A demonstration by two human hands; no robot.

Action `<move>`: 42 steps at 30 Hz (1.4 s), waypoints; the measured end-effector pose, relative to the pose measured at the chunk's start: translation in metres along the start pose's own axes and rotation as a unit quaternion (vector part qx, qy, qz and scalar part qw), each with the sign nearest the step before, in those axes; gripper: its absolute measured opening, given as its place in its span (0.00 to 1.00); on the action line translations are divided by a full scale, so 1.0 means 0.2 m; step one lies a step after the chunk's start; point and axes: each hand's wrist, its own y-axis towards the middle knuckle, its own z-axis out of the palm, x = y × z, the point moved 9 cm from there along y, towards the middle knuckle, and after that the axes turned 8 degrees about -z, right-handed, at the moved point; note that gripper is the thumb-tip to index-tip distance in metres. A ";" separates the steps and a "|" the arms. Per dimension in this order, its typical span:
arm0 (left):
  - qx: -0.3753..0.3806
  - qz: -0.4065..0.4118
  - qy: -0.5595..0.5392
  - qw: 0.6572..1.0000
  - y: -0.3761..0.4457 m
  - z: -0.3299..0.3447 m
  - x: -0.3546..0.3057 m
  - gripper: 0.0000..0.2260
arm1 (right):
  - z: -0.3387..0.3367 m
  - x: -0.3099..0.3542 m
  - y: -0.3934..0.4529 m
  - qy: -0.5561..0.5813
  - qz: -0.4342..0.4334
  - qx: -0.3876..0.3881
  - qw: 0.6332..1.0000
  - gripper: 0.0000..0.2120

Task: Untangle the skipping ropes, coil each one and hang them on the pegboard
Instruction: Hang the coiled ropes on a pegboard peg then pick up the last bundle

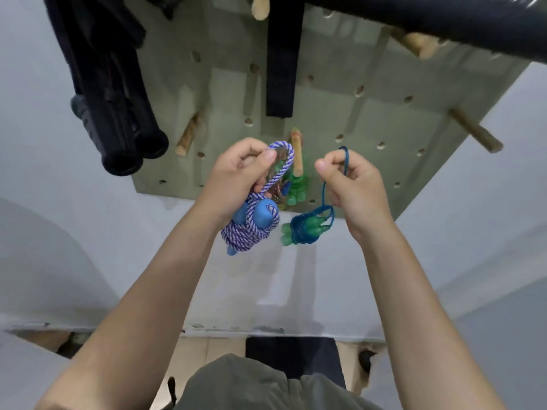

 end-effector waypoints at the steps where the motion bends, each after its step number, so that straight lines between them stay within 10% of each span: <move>1: 0.000 0.004 0.010 1.000 0.02 -0.01 -0.02 0.10 | -0.01 0.01 0.02 0.001 0.004 -0.001 1.000 0.08; 15: 0.070 -0.014 0.056 0.996 0.03 0.10 -0.02 0.04 | 0.06 -0.04 0.00 -0.014 0.007 0.065 0.998 0.06; 29: -0.024 -0.018 0.058 0.998 0.25 0.00 -0.01 0.06 | 0.11 -0.10 0.18 0.031 0.065 0.039 0.997 0.07; 42: -0.023 -0.009 0.104 0.994 0.17 0.02 -0.07 0.07 | 0.01 -0.03 0.10 -0.285 0.039 0.225 0.931 0.11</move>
